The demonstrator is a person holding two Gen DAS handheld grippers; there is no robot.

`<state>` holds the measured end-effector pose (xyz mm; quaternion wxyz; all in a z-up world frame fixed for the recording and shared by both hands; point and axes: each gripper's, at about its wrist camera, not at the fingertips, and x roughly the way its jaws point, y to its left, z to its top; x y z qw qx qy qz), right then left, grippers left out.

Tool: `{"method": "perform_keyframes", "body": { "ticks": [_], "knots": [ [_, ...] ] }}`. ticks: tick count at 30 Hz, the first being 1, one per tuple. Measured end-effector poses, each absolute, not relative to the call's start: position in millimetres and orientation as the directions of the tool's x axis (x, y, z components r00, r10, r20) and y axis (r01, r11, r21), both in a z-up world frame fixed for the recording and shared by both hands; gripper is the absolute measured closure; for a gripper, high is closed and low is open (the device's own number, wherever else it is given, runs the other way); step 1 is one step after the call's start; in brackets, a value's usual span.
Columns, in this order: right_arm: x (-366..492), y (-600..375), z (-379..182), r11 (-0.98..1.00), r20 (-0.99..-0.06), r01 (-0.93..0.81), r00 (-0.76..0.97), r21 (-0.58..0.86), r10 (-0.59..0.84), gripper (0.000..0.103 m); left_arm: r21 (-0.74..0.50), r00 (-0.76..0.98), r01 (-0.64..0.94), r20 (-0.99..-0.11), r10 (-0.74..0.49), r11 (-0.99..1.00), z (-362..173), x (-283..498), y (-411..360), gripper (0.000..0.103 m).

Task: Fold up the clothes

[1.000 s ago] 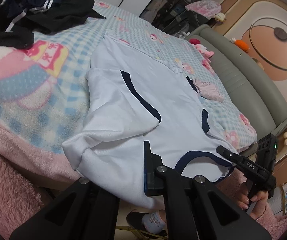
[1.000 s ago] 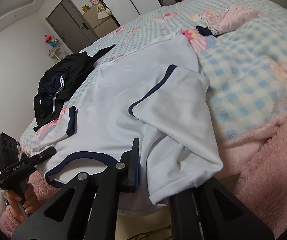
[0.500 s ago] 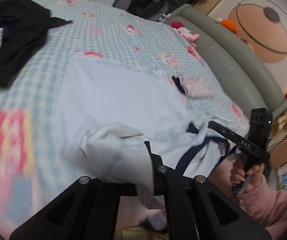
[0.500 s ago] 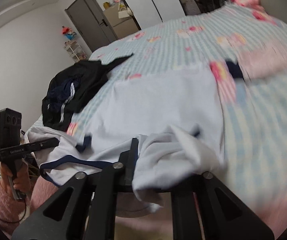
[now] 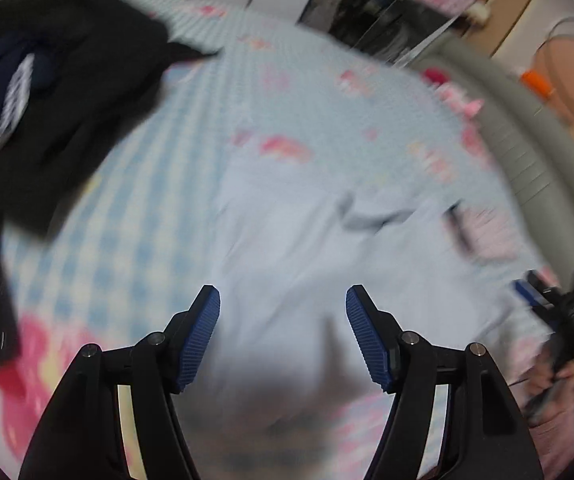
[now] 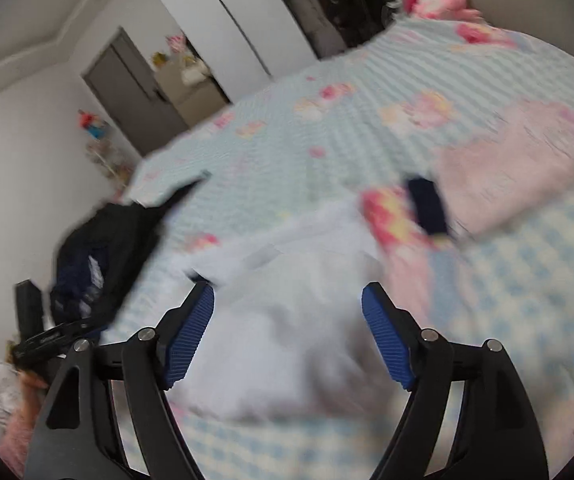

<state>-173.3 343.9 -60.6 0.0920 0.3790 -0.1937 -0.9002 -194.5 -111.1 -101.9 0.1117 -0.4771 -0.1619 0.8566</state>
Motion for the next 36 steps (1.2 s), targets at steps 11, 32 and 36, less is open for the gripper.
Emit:
{"method": "perform_keyframes", "body": {
  "ticks": [11, 32, 36],
  "knots": [
    [-178, 344, -129, -0.794, -0.631, -0.023, -0.620, 0.608, -0.465, 0.027, -0.664, -0.512, 0.064, -0.663, 0.546, -0.745, -149, -177, -121, 0.068],
    [-42, 329, -121, -0.929, -0.743, 0.004, -0.599, 0.371, -0.299, 0.079, -0.520, -0.623, 0.091, -0.696, 0.358, -0.850, -125, -26, -174, 0.072],
    [-27, 329, -109, -0.947, -0.725, -0.023, -0.649, 0.321, -0.230, 0.073, -0.602, -0.630, 0.114, -0.659, 0.412, -0.790, -133, -16, -183, 0.073]
  ]
}}
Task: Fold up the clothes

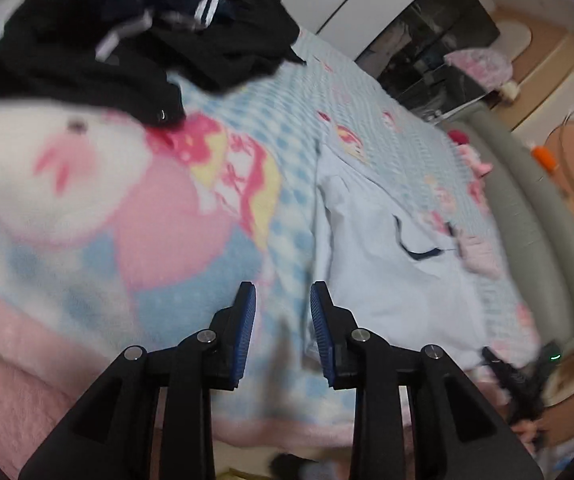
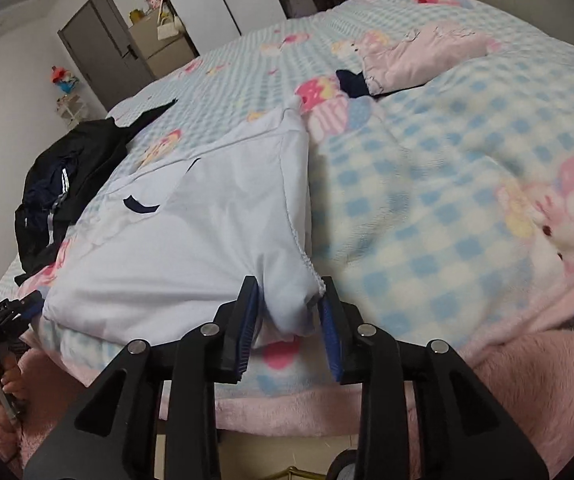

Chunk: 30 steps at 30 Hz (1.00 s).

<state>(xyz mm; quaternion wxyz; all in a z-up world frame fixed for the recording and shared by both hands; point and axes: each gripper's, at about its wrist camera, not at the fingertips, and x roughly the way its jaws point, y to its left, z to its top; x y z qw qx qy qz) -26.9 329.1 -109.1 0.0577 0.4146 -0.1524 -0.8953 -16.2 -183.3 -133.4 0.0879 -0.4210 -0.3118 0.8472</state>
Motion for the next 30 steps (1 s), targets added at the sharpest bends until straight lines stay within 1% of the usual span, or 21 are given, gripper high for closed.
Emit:
{"method": "perform_keyframes", "body": {
  "ticks": [2, 4, 5, 6, 7, 9, 10, 13, 14, 15, 17, 18, 19, 24, 25, 28, 29, 30],
  "knots": [
    [-18, 330, -102, -0.949, -0.699, -0.029, -0.684, 0.314, -0.210, 0.073, -0.631, -0.595, 0.090, -0.655, 0.467, -0.771, -139, -18, -176, 0.073],
    [-11, 334, -94, -0.942, -0.659, -0.030, -0.723, 0.333, -0.210, 0.073, -0.616, -0.574, 0.068, -0.668, 0.474, -0.785, -141, -19, -166, 0.072],
    [-7, 338, -91, -0.936, -0.646, -0.030, -0.732, 0.349, -0.217, 0.071, -0.627, -0.569, 0.059, -0.660, 0.490, -0.777, -142, -20, -164, 0.066],
    [-7, 340, -92, -0.931, -0.648, -0.036, -0.728, 0.364, -0.225, 0.067, -0.647, -0.563, 0.049, -0.647, 0.514, -0.761, -143, -21, -163, 0.058],
    [-8, 342, -94, -0.925, -0.656, -0.046, -0.718, 0.377, -0.232, 0.066, -0.667, -0.557, 0.040, -0.633, 0.538, -0.744, -145, -23, -161, 0.055],
    [-9, 344, -98, -0.913, -0.673, -0.067, -0.698, 0.403, -0.246, 0.065, -0.698, -0.555, 0.035, -0.608, 0.568, -0.715, -146, -21, -163, 0.055],
    [-10, 345, -100, -0.911, -0.688, -0.080, -0.683, 0.404, -0.245, 0.065, -0.702, -0.560, 0.042, -0.606, 0.565, -0.711, -146, -22, -163, 0.057],
    [-15, 344, -113, -0.913, -0.739, -0.110, -0.628, 0.393, -0.243, 0.064, -0.741, -0.562, 0.052, -0.575, 0.594, -0.669, -153, -28, -163, 0.058],
    [-17, 344, -117, -0.903, -0.738, -0.105, -0.620, 0.416, -0.267, 0.064, -0.747, -0.559, 0.055, -0.573, 0.599, -0.663, -155, -31, -160, 0.060],
    [-19, 345, -120, -0.893, -0.730, -0.099, -0.618, 0.440, -0.291, 0.064, -0.735, -0.550, 0.057, -0.588, 0.593, -0.676, -156, -34, -155, 0.068],
    [-23, 345, -124, -0.873, -0.715, -0.086, -0.616, 0.480, -0.332, 0.064, -0.671, -0.545, 0.061, -0.643, 0.538, -0.739, -155, -39, -142, 0.073],
    [-24, 345, -125, -0.873, -0.714, -0.085, -0.616, 0.480, -0.333, 0.064, -0.625, -0.548, 0.056, -0.671, 0.499, -0.779, -152, -39, -135, 0.077],
    [-26, 344, -125, -0.876, -0.718, -0.089, -0.615, 0.474, -0.326, 0.064, -0.571, -0.555, 0.047, -0.697, 0.454, -0.819, -149, -38, -128, 0.078],
    [-30, 334, -130, -0.923, -0.781, -0.125, -0.581, 0.364, -0.229, 0.064, -0.253, -0.557, 0.026, -0.807, 0.196, -0.967, -140, -32, -93, 0.080],
    [-29, 332, -129, -0.931, -0.787, -0.125, -0.579, 0.342, -0.211, 0.064, -0.223, -0.548, 0.028, -0.818, 0.172, -0.974, -142, -32, -92, 0.077],
    [-26, 331, -129, -0.949, -0.805, -0.131, -0.570, 0.285, -0.163, 0.064, -0.212, -0.584, 0.045, -0.799, 0.147, -0.976, -135, -27, -97, 0.077],
    [-26, 332, -130, -0.953, -0.812, -0.138, -0.564, 0.270, -0.148, 0.063, -0.211, -0.598, 0.051, -0.789, 0.140, -0.976, -132, -25, -99, 0.077],
    [-25, 333, -131, -0.956, -0.821, -0.147, -0.556, 0.254, -0.133, 0.059, -0.211, -0.612, 0.057, -0.780, 0.133, -0.976, -129, -23, -101, 0.077]
  ]
}}
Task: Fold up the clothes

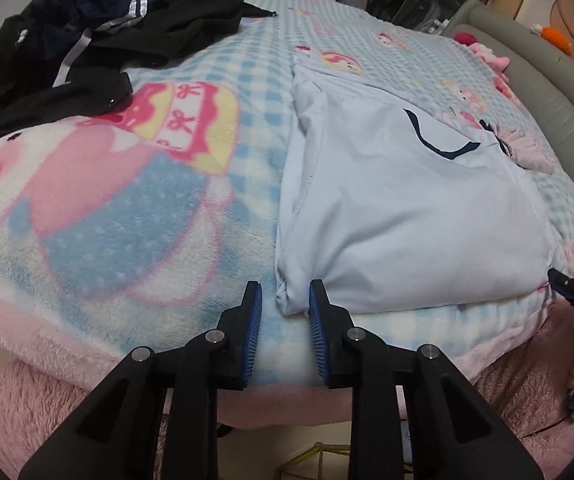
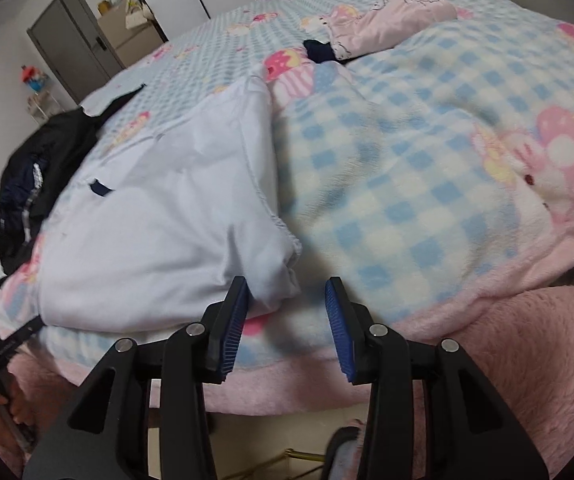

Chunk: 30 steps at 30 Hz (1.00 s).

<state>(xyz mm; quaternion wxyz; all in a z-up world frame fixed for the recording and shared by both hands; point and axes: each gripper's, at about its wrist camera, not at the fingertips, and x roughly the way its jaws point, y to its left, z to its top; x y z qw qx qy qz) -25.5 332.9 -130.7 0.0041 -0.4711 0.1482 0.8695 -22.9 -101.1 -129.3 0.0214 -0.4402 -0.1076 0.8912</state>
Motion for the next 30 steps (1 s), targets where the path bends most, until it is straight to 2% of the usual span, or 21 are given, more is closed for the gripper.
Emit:
{"method": "perform_keyframes", "body": {
  "ticks": [6, 11, 13, 14, 15, 17, 21, 24, 27, 30],
  "knots": [
    [-15, 336, -118, -0.971, -0.801, -0.188, -0.598, 0.148, -0.006, 0.059, -0.208, -0.690, 0.093, -0.719, 0.088, -0.974, -113, -11, -113, 0.067],
    [-2, 342, -99, -0.964, -0.734, -0.184, -0.679, 0.191, -0.016, 0.059, -0.213, -0.755, 0.101, -0.652, 0.065, -0.972, -97, -2, -119, 0.065],
    [7, 345, -85, -0.953, -0.664, -0.149, -0.744, 0.265, -0.068, 0.056, -0.217, -0.786, 0.031, -0.608, 0.110, -0.976, -88, 0, -108, 0.053],
    [10, 342, -79, -0.952, -0.632, -0.130, -0.771, 0.278, -0.079, 0.055, -0.207, -0.791, -0.017, -0.596, 0.140, -0.978, -86, -1, -100, 0.052],
    [12, 339, -74, -0.953, -0.607, -0.110, -0.790, 0.282, -0.088, 0.049, -0.198, -0.784, -0.062, -0.597, 0.171, -0.978, -86, -4, -91, 0.052],
    [4, 325, -78, -0.960, -0.618, -0.071, -0.777, 0.269, -0.116, 0.040, -0.186, -0.749, -0.144, -0.621, 0.230, -0.972, -91, -13, -69, 0.052],
    [-18, 297, -98, -0.981, -0.700, -0.023, -0.704, 0.193, -0.121, 0.042, -0.310, -0.639, -0.196, -0.679, 0.361, -0.930, -116, -35, -50, 0.052],
    [-31, 280, -115, -0.993, -0.762, -0.004, -0.642, 0.114, -0.085, 0.045, -0.321, -0.622, -0.181, -0.695, 0.361, -0.930, -125, -39, -52, 0.052],
    [-29, 289, -115, -0.996, -0.776, -0.068, -0.630, 0.061, -0.004, 0.046, -0.323, -0.597, -0.155, -0.722, 0.349, -0.934, -129, -38, -60, 0.052],
    [-18, 311, -104, -0.984, -0.757, -0.151, -0.653, 0.091, 0.030, 0.047, -0.270, -0.603, -0.061, -0.757, 0.251, -0.961, -130, -23, -70, 0.051]
  ]
}}
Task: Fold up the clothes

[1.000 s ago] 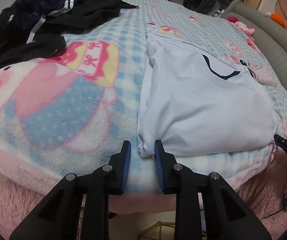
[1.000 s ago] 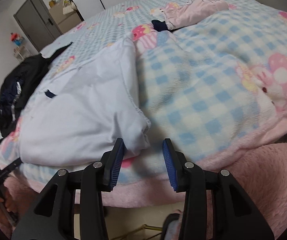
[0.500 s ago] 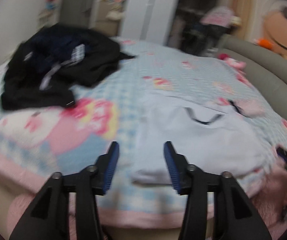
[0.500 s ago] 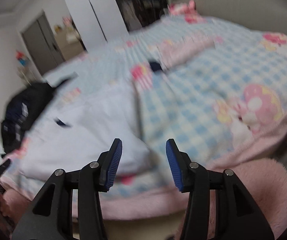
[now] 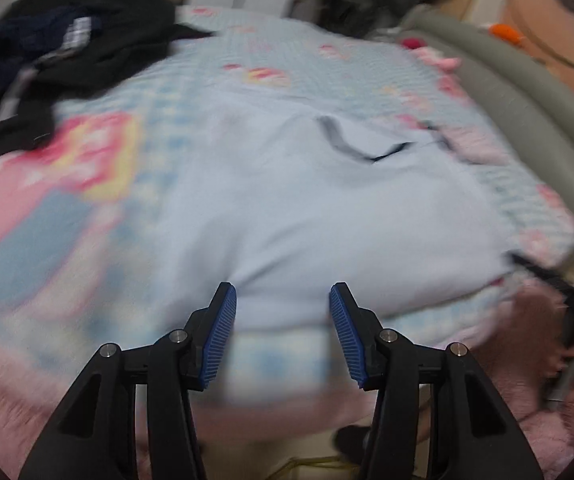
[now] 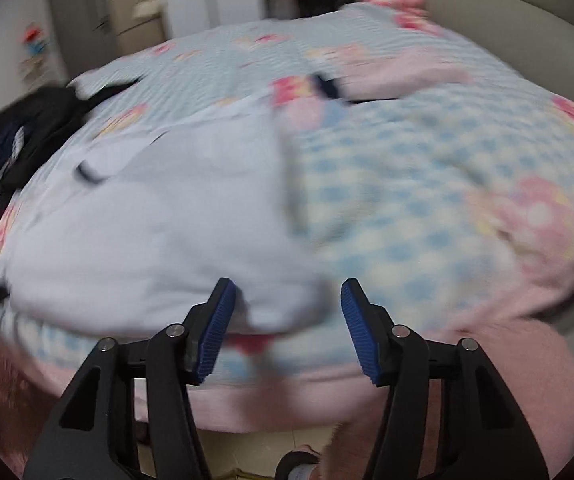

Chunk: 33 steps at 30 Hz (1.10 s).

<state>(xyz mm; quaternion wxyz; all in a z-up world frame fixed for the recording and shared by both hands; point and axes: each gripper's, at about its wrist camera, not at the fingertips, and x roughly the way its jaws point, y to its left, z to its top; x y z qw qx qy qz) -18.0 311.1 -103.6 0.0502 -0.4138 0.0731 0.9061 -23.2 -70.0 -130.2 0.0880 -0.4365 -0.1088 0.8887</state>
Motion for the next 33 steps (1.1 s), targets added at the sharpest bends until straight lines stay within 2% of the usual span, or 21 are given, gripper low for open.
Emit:
{"method": "perform_keyframes", "body": {
  "ticks": [3, 6, 11, 14, 16, 20, 24, 26, 31, 33],
  "knots": [
    [-5, 322, -89, -0.974, -0.693, -0.119, -0.719, 0.194, -0.050, 0.047, -0.277, -0.657, -0.086, -0.706, 0.264, -0.957, -121, -20, -71, 0.047],
    [-10, 304, -85, -0.983, -0.671, -0.044, -0.736, 0.180, -0.090, 0.047, -0.272, -0.683, -0.141, -0.670, 0.293, -0.952, -111, -27, -57, 0.047],
    [-43, 255, -90, -0.991, -0.705, 0.053, -0.698, 0.122, -0.124, 0.051, -0.250, -0.680, -0.258, -0.639, 0.359, -0.933, -97, -50, -16, 0.043],
    [-61, 229, -99, -0.989, -0.731, 0.103, -0.666, 0.106, -0.147, 0.051, -0.273, -0.664, -0.276, -0.639, 0.388, -0.921, -101, -67, 4, 0.038],
    [-73, 211, -105, -0.986, -0.748, 0.136, -0.643, 0.096, -0.161, 0.051, -0.309, -0.689, -0.264, -0.603, 0.403, -0.914, -110, -69, 6, 0.037],
    [-86, 190, -118, -0.978, -0.769, 0.172, -0.606, 0.121, -0.202, 0.055, -0.272, -0.672, -0.255, -0.640, 0.373, -0.928, -127, -71, 9, 0.037],
    [-75, 190, -126, -0.978, -0.761, 0.204, -0.629, 0.038, -0.160, 0.061, -0.240, -0.676, -0.233, -0.657, 0.334, -0.943, -128, -69, 3, 0.038],
    [-69, 202, -124, -0.980, -0.756, 0.192, -0.635, 0.045, -0.159, 0.062, -0.249, -0.690, -0.202, -0.650, 0.318, -0.947, -125, -65, -9, 0.038],
    [-62, 267, -106, -0.995, -0.718, -0.012, -0.693, 0.103, -0.066, 0.059, -0.298, -0.724, -0.128, -0.624, 0.294, -0.946, -118, -56, -42, 0.038],
    [-59, 279, -102, -0.991, -0.709, -0.034, -0.702, 0.128, -0.068, 0.059, -0.346, -0.725, -0.141, -0.602, 0.335, -0.928, -114, -53, -46, 0.038]
  ]
}}
